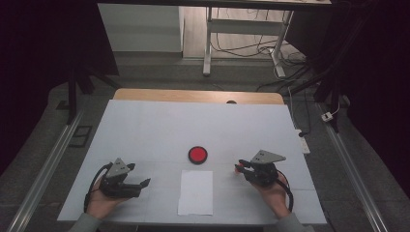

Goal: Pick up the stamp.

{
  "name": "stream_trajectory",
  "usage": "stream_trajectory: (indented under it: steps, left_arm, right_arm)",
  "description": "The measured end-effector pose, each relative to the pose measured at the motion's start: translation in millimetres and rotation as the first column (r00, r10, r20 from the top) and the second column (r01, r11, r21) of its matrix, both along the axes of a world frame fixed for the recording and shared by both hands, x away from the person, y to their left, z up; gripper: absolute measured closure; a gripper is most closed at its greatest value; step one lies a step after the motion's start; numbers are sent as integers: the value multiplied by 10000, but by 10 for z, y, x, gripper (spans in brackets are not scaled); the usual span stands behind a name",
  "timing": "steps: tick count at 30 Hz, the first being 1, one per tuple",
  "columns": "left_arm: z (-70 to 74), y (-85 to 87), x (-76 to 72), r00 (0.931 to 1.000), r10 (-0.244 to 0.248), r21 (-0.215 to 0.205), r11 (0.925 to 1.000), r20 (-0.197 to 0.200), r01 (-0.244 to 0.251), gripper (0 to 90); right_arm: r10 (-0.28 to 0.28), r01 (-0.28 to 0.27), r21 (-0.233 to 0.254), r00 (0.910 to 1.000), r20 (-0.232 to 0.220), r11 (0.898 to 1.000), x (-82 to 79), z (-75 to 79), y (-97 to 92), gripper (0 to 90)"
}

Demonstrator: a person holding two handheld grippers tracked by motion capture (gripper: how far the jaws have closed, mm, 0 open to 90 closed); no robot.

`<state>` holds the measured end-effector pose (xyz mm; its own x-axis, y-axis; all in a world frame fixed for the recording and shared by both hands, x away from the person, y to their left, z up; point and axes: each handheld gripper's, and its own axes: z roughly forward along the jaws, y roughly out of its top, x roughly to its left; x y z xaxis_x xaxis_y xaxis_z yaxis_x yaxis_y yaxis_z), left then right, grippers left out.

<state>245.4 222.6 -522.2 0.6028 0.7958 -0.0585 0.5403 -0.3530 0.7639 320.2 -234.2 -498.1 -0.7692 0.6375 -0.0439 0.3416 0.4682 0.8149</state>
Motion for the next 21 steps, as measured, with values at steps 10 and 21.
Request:
stream_trajectory:
  steps: [10, 21]
  left_arm:
    - [-2, 2, 2, 10000, 22, -9, 10000, -7, -22, 183]
    - [-9, -1, 7, 10000, 23, 35, 10000, -19, -23, 183]
  right_arm:
    - [-69, 61, 543, 9999, 145, 9985, -22, 68, -28, 718]
    - [-174, 129, 1169, 9991, 377, 9931, -41, 162, -56, 719]
